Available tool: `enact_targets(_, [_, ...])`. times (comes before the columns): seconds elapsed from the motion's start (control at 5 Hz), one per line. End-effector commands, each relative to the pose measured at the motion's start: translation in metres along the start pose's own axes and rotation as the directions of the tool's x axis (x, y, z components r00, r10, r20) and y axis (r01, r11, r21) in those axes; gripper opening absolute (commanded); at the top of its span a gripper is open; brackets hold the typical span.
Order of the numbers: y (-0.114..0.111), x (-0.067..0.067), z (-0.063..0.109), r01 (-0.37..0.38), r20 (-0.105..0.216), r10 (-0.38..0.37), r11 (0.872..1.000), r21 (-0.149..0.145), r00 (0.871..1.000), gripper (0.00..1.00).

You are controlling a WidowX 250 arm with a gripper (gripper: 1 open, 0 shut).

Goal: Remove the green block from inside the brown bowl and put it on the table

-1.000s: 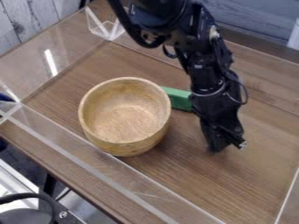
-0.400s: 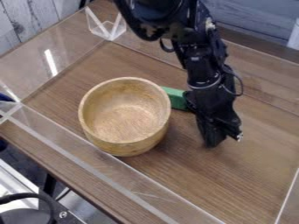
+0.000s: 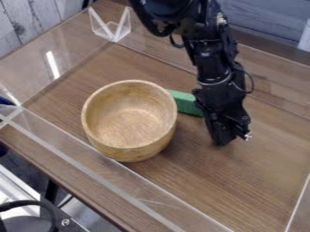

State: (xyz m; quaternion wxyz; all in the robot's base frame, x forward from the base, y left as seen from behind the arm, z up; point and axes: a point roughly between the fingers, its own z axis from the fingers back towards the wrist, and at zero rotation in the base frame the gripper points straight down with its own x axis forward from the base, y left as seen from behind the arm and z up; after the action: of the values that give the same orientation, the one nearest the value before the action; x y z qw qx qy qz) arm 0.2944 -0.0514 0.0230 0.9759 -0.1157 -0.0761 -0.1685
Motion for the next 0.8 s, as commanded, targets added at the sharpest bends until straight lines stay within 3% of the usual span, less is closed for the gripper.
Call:
enact_targets(0.0, [0.007, 0.017, 0.012, 0.031, 0.036, -0.032, 0.999, 0.027, 0.999, 1.0])
enact_targets(0.2, [0.006, 0.02, 0.014, 0.054, 0.029, -0.055, 0.998, 0.024, 0.998, 0.0])
enact_targets(0.4, [0.003, 0.021, 0.023, 0.076, 0.023, -0.076, 0.997, 0.022, 0.997, 1.0])
enact_targets(0.6, [0.004, 0.017, 0.02, 0.079, 0.035, -0.08, 0.997, 0.016, 0.996, 0.0])
